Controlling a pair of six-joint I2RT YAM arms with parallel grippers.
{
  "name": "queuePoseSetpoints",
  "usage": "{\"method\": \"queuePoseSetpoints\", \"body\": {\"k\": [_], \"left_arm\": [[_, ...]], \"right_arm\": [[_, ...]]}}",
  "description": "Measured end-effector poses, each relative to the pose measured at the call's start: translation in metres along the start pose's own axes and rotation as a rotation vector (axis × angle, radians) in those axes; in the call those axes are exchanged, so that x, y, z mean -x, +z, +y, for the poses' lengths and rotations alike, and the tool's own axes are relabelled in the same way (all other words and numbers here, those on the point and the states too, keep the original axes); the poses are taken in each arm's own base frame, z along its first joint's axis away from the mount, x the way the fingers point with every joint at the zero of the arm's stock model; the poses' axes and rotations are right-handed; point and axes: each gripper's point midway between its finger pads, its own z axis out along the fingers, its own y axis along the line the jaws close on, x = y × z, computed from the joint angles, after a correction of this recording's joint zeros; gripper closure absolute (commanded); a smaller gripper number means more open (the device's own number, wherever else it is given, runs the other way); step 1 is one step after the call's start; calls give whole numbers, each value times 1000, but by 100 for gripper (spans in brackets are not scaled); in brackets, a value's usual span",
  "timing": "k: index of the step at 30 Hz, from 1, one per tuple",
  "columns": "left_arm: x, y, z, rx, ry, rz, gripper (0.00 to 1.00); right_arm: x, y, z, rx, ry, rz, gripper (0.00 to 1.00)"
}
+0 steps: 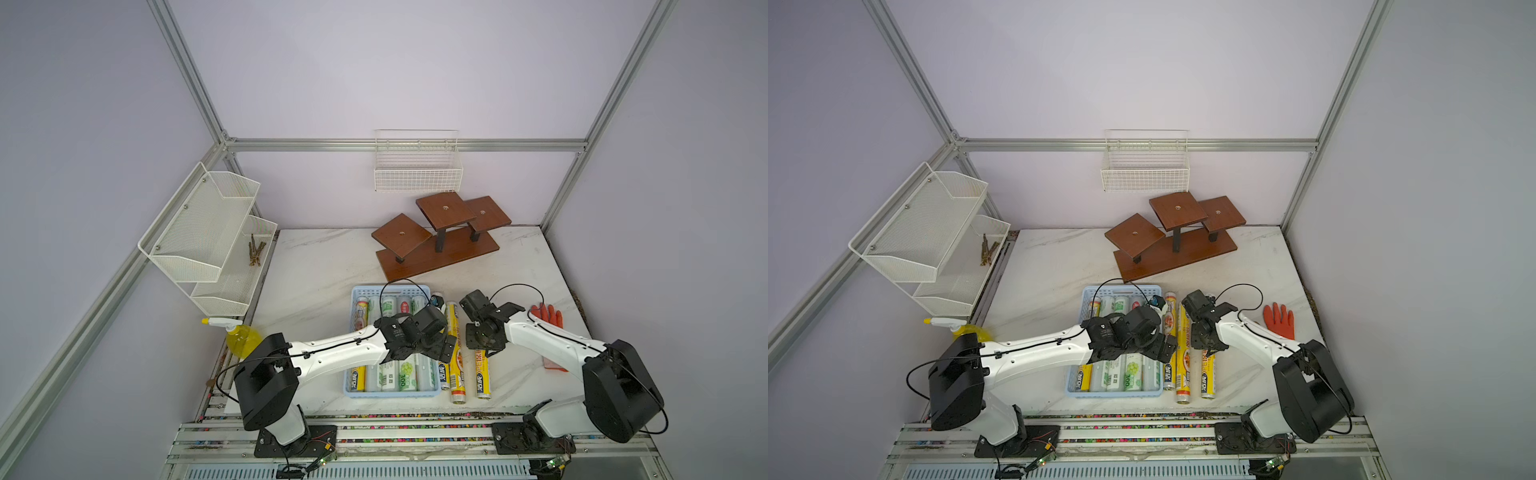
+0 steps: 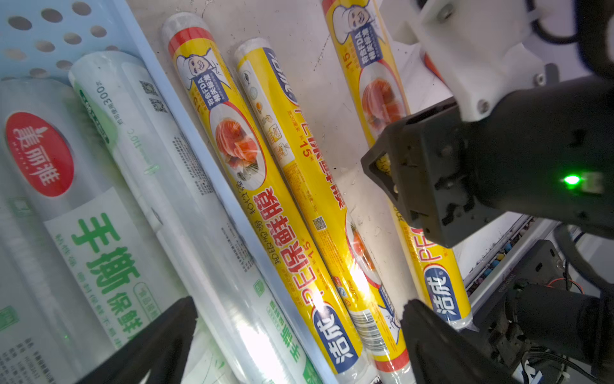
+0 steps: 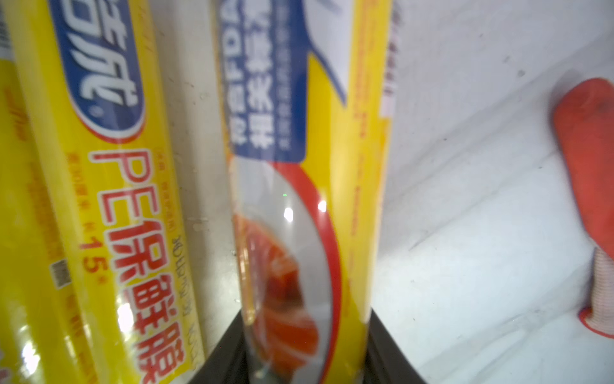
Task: Put the plastic wrap into the basket
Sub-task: Pick up the plastic wrap from the center of the board.
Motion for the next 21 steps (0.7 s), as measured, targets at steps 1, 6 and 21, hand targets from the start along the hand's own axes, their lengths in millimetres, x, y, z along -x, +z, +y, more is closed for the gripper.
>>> {"method": "queuePoseSetpoints", "body": {"k": [1,6,21], "left_arm": [[-2,0,2,3,0,1,0],[-7,-6,11,22,-1,-14,0],[12,-65,46,112,-66,-230,0]], "right_arm": [[3,-4,0,5,4,-14,65],[10,-22,4,45,6,-42,65],[29,-100,79,447,-90,-90,65]]}}
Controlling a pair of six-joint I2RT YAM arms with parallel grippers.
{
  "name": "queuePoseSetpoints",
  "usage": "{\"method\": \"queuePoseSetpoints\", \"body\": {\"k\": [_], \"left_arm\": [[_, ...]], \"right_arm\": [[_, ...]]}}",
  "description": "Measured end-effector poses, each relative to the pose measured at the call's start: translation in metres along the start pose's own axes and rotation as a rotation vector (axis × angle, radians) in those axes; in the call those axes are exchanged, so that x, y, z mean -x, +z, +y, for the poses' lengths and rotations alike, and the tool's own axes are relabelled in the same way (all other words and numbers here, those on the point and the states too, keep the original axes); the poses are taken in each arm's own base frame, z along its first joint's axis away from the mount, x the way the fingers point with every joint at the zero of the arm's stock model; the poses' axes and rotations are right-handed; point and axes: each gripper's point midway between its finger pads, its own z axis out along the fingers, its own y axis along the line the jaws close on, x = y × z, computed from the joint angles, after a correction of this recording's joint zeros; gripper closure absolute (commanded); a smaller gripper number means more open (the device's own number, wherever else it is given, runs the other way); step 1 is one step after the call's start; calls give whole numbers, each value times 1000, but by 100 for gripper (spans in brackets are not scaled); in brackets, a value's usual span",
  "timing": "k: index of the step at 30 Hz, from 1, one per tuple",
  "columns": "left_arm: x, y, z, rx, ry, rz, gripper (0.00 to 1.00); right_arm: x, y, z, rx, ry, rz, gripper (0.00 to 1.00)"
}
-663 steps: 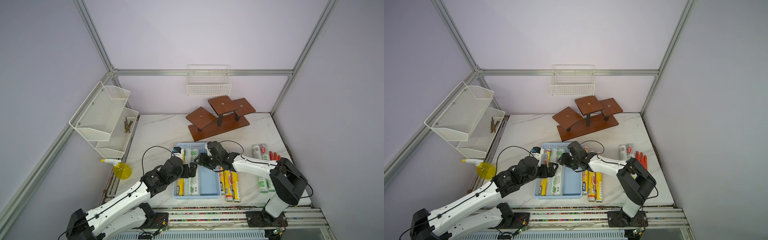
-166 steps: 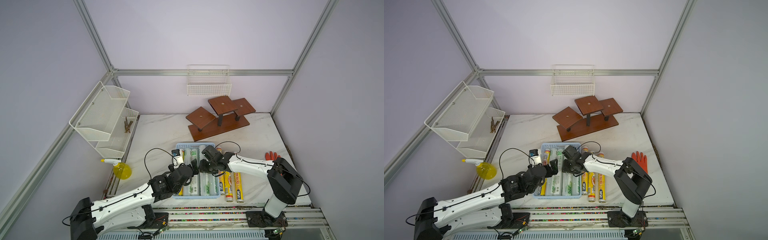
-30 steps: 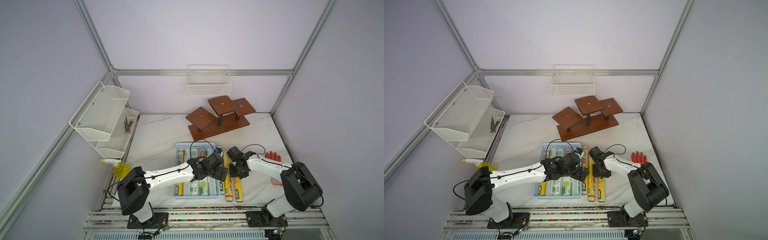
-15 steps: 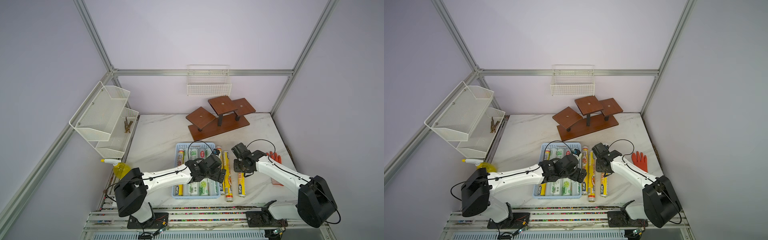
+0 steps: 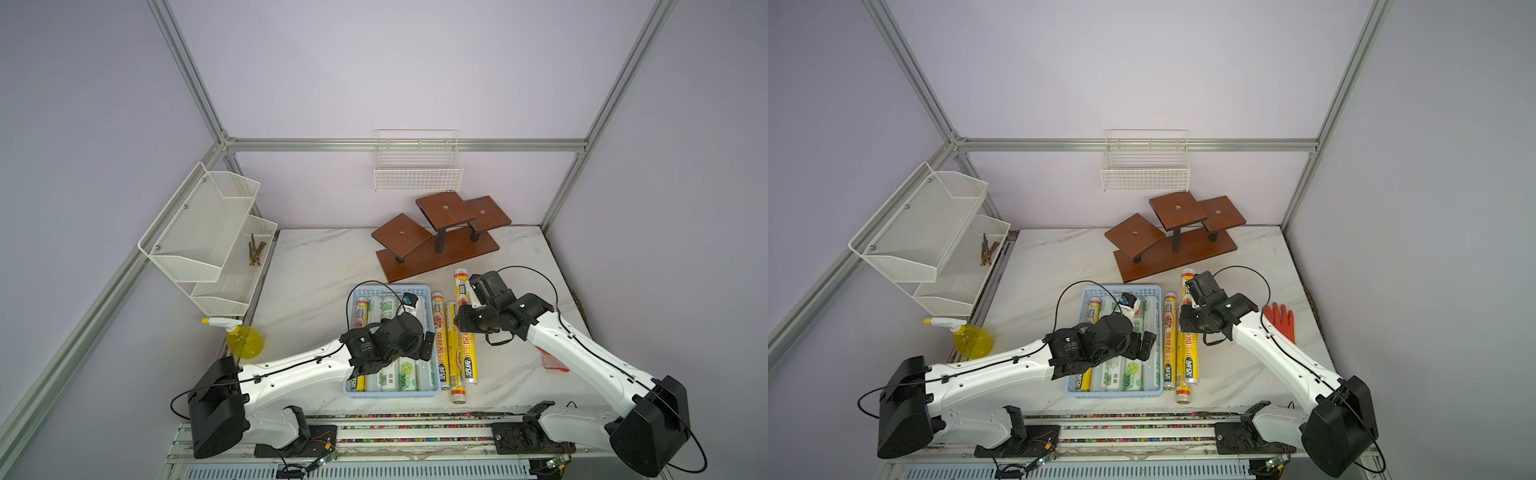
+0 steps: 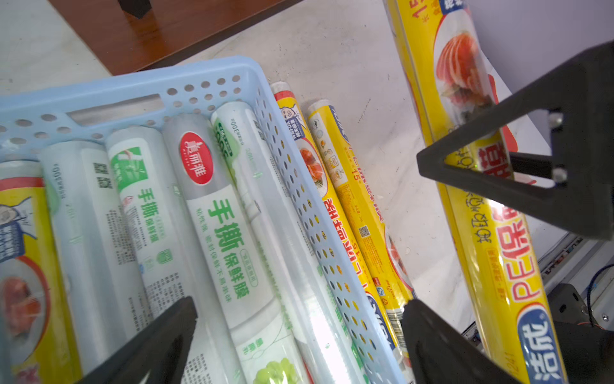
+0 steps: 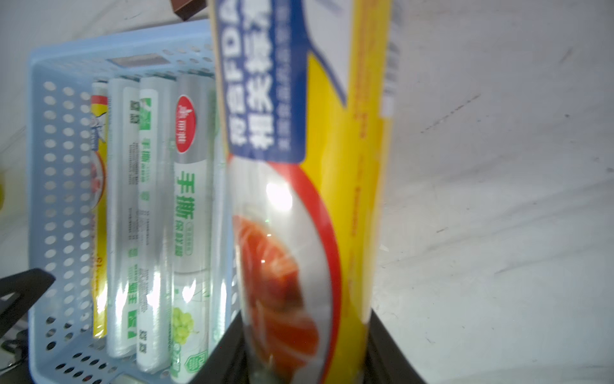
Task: Put the plastic wrap into the basket
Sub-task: Pick up the plastic wrap from the center of the board, then place the plastic wrap in the basket.
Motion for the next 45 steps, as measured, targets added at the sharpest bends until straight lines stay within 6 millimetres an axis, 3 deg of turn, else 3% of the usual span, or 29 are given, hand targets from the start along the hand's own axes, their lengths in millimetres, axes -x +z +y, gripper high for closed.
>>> {"method": "queuePoseSetpoints", "body": {"k": [8,16,19,23,29,37,45], "left_arm": [[3,-25,39,104,-74,-93,0],[4,-60,84,198,-144,-177,0],[0,-75,103,227,-187,-196,0],[-13,-91,126,252,-237,-212,0],[-29,-105,145,263,-273,-221,0],[-31,-102,146,271,-268,-205,0],[-35,-89,140,270,-248,-164,0]], "right_arm": [[-2,15,71,177,-35,29,65],[4,28,137,398,69,29,65],[3,42,153,436,109,41,65],[-11,67,172,453,140,92,65],[-33,97,188,431,161,159,65],[-32,113,202,428,170,169,65],[-26,124,189,344,156,125,63]]}}
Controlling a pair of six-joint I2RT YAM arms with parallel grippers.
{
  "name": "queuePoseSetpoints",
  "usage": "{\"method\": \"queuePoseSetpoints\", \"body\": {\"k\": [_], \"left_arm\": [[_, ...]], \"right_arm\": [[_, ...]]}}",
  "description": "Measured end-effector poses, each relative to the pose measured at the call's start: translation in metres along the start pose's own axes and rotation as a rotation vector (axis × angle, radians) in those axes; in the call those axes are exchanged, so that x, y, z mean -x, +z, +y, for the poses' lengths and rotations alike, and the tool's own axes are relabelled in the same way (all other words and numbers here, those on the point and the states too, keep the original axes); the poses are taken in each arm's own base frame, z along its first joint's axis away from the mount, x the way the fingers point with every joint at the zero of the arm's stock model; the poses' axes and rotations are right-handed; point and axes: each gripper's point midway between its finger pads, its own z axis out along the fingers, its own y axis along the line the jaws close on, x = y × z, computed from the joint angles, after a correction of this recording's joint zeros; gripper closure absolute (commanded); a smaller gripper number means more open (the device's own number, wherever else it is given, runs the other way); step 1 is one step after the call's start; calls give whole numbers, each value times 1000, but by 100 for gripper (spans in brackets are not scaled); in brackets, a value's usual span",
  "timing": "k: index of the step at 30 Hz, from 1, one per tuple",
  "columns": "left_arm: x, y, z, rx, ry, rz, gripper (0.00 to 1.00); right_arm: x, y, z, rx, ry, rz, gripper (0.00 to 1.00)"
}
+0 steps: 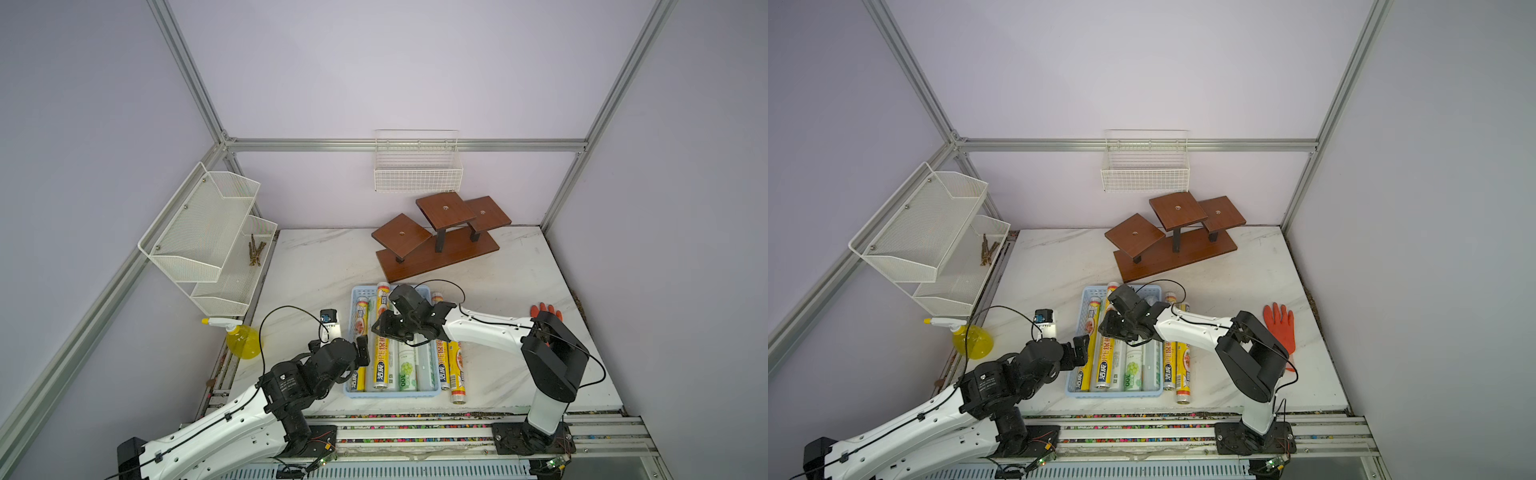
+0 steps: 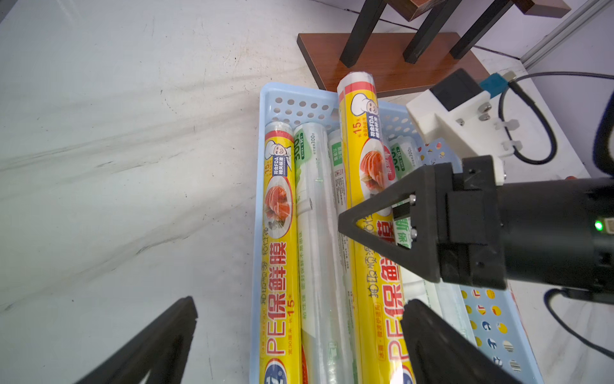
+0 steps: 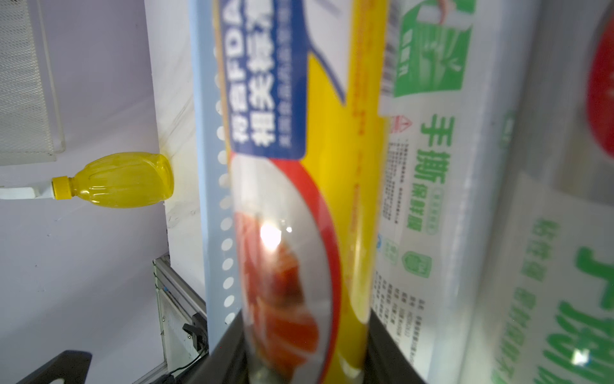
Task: Put the plastic wrap into the basket
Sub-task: Place the plastic wrap in the basket.
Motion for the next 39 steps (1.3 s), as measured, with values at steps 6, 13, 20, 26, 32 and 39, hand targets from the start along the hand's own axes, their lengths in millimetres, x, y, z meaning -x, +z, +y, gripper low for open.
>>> {"method": "queuePoseSetpoints", "body": {"k": [6,13,20,26,32,39], "left_arm": [[-5,7,-6,1,12,23,0],[-1,8,-10,-14,3,12,0],[1,10,-14,-17,12,13,0],[0,11,-15,-19,12,18,0],[0,11,-17,-27,9,19,0],[-2,11,-18,-35,8,26,0]], "right_arm": [[-4,5,-4,-7,3,25,60],[-10,8,-7,-11,2,52,55],[-11,8,-9,-17,-11,56,51],[-12,8,-11,-20,-11,57,50],[-11,8,-12,-26,-11,50,47],[-7,-3,-12,-40,-17,22,43]]}}
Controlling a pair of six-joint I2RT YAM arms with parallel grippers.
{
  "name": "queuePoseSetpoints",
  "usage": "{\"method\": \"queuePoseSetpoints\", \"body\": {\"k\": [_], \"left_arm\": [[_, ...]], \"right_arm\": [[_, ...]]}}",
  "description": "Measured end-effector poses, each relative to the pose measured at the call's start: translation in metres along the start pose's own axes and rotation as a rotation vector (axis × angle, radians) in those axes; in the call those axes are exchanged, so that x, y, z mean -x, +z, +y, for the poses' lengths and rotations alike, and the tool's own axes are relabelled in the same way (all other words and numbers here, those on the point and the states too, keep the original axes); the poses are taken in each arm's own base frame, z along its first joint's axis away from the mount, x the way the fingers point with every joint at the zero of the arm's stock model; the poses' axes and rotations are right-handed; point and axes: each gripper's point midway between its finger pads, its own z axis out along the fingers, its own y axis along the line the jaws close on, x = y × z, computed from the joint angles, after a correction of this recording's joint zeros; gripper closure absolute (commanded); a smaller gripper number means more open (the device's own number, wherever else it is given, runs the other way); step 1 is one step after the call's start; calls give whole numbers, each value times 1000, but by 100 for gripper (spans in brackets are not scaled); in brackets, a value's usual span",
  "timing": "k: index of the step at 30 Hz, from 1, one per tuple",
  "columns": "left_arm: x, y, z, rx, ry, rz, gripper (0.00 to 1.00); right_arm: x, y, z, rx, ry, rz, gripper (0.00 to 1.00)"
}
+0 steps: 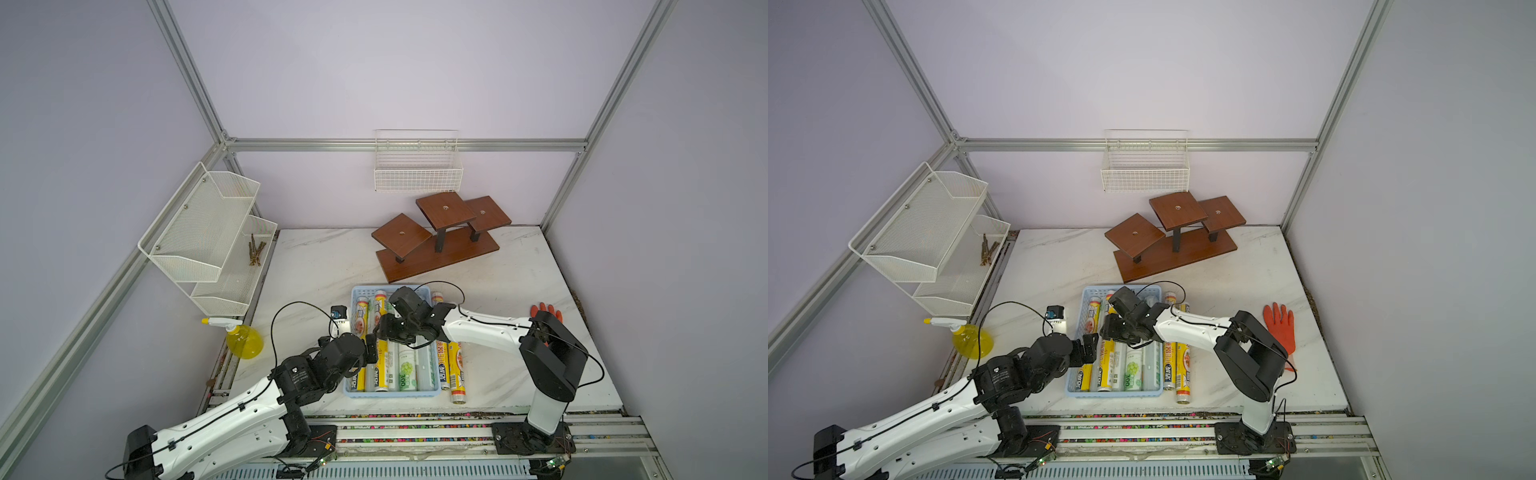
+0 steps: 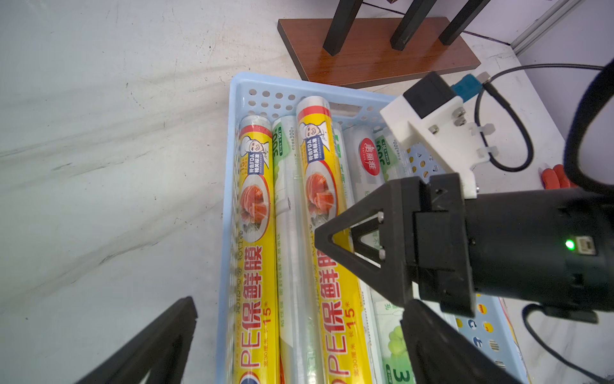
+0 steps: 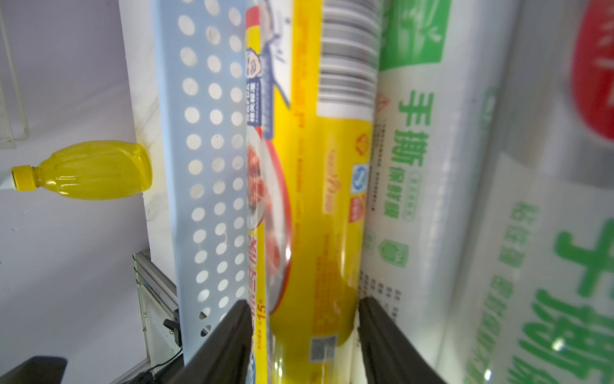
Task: Put the plastic wrap into the basket
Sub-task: Place the plastic wrap in the basket, then pick up the plastic wrap from the center of the board.
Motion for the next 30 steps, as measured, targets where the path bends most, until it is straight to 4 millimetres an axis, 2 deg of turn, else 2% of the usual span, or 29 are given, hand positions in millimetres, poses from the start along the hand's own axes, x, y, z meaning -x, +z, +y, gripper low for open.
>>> {"method": "queuePoseSetpoints", "body": {"k": [4,10,16,19,22,26,30], "left_arm": [[-1,1,-1,-1,2,4,0],[-3,4,-6,-10,7,23,0],[4,7,-30,-85,22,35,0],[3,11,-44,-126,49,56,0],[1,16,-62,-171,81,89,0],[1,25,-90,-229,107,135,0],[-3,39,-117,-274,124,197,0]], "right_arm": [[3,-18,2,3,-3,-38,42],[14,-56,13,38,-16,-134,39],[31,-113,0,27,-11,-330,36],[43,-138,-19,-1,6,-420,36],[57,-154,-54,-64,44,-471,36],[64,-156,-114,-178,101,-465,36],[52,-150,-160,-289,129,-391,37]]}}
